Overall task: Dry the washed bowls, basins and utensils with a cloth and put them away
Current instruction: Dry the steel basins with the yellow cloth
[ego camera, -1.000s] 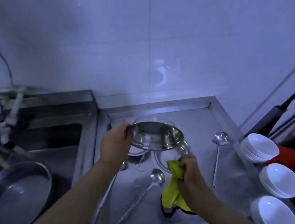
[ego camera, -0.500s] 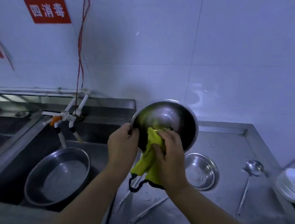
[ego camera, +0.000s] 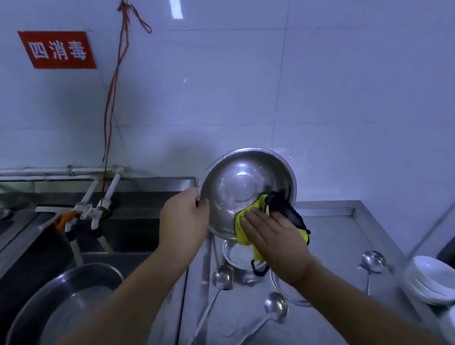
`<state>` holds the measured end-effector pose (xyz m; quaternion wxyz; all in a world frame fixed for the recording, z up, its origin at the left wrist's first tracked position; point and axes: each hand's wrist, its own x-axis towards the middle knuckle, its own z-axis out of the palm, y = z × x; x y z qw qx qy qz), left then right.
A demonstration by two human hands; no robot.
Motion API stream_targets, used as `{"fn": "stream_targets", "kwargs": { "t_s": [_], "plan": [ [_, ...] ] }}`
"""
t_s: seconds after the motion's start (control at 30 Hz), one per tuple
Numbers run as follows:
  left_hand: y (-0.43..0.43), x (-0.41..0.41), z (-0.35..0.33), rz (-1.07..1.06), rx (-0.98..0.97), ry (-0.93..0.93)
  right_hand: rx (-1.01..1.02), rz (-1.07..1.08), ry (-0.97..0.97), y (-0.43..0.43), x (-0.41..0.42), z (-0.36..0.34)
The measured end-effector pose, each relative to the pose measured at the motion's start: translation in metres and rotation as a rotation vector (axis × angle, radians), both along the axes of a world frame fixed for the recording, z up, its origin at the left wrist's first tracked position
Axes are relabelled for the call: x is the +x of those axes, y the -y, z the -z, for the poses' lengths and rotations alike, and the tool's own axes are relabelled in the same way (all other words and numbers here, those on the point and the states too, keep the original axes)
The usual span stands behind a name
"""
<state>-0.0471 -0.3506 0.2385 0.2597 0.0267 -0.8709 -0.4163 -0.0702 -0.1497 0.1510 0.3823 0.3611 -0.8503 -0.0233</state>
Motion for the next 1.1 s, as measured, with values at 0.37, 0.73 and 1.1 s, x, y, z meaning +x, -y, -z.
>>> {"fn": "stream_targets", "kwargs": {
  "t_s": [0.37,0.73,1.1],
  "plan": [
    [0.008,-0.024,-0.048,0.205,-0.156,-0.147,-0.179,0.097,-0.148,0.037,-0.007,-0.029],
    [-0.035,-0.011,-0.040,0.276,0.470,-0.166,-0.367,0.146,-0.314,0.043,-0.003,-0.070],
    [-0.018,-0.019,-0.071,0.300,0.354,-0.228,-0.127,0.079,-0.351,-0.007,-0.010,-0.089]
  ]
}}
